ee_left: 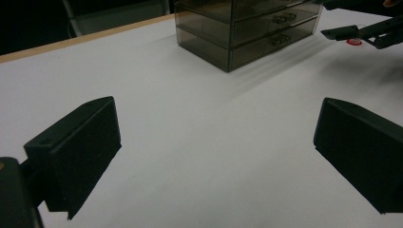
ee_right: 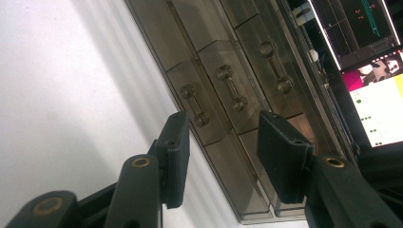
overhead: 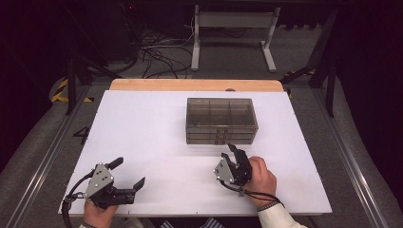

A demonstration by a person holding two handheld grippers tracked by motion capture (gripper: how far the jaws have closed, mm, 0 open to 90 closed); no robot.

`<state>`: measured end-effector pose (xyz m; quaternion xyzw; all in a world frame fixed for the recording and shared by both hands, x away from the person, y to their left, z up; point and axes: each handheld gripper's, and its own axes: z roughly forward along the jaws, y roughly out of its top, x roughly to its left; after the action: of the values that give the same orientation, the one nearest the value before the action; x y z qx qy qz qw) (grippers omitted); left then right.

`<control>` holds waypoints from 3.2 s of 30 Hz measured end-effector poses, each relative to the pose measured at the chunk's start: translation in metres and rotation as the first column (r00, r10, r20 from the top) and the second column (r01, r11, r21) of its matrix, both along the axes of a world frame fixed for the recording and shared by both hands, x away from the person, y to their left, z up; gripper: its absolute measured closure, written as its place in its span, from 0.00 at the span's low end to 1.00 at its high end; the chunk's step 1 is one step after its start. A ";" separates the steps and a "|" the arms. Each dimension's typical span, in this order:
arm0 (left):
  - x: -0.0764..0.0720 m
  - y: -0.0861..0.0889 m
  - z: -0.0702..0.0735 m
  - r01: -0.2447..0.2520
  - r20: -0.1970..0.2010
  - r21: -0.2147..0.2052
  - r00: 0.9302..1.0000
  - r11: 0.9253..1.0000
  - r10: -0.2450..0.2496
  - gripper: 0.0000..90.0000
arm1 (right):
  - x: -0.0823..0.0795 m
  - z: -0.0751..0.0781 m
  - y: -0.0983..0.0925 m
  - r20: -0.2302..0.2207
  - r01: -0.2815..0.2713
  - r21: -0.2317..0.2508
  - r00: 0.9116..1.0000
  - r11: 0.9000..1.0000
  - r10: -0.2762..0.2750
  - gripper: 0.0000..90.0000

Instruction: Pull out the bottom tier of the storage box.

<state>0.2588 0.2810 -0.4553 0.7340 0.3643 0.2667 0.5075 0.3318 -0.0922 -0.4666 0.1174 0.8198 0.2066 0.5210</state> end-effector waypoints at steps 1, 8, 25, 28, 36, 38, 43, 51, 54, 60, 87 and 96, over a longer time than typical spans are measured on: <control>0.000 0.000 0.000 0.000 0.000 0.000 1.000 1.000 0.000 0.03 | 0.000 0.000 0.000 -0.003 -0.003 -0.008 1.000 1.000 0.003 0.62; 0.000 0.000 0.000 0.000 0.001 0.001 1.000 1.000 0.000 0.03 | 0.002 -0.005 0.005 0.036 0.002 -0.022 0.999 1.000 -0.001 0.66; 0.000 0.000 0.000 -0.001 0.002 -0.004 1.000 1.000 0.001 0.03 | 0.015 -0.026 0.024 0.099 0.044 -0.187 0.995 0.981 -0.025 0.69; 0.000 0.000 0.000 0.001 0.004 0.002 1.000 1.000 -0.001 0.03 | 0.017 -0.030 0.025 0.104 0.054 -0.203 0.994 0.978 -0.034 0.70; 0.001 0.000 0.000 0.003 -0.002 0.001 1.000 1.000 -0.003 0.03 | 0.024 -0.038 0.028 0.117 0.075 -0.258 0.992 0.963 -0.046 0.72; 0.001 0.000 0.000 0.003 -0.002 0.001 1.000 1.000 -0.003 0.03 | 0.026 -0.040 0.029 0.126 0.085 -0.279 0.991 0.957 -0.051 0.73; 0.001 0.000 -0.001 0.002 -0.005 -0.003 1.000 1.000 -0.002 0.03 | 0.030 -0.043 0.030 0.125 0.093 -0.295 0.990 0.951 -0.058 0.75; 0.001 -0.001 -0.001 0.003 -0.006 -0.001 1.000 1.000 -0.003 0.03 | 0.037 -0.047 0.029 0.145 0.107 -0.326 0.987 0.939 -0.062 0.80; 0.001 -0.001 -0.001 0.003 -0.007 -0.002 1.000 1.000 -0.003 0.03 | 0.037 -0.048 0.030 0.146 0.116 -0.338 0.987 0.934 -0.070 0.82; 0.001 -0.001 -0.001 0.004 -0.006 -0.001 1.000 1.000 -0.004 0.03 | 0.041 -0.051 0.031 0.160 0.123 -0.365 0.985 0.923 -0.068 0.87; 0.001 -0.001 -0.001 0.003 -0.004 -0.003 1.000 1.000 -0.003 0.03 | 0.022 -0.039 0.029 0.110 0.092 -0.334 0.992 0.938 -0.059 0.88; 0.001 -0.001 -0.001 0.004 -0.006 -0.001 1.000 1.000 -0.004 0.03 | 0.017 -0.030 0.025 0.007 0.060 -0.287 0.998 0.956 -0.061 0.77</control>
<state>0.2601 0.2799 -0.4563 0.7353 0.3643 0.2632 0.5073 0.3485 -0.0671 -0.4962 0.0658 0.8377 0.0696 0.5377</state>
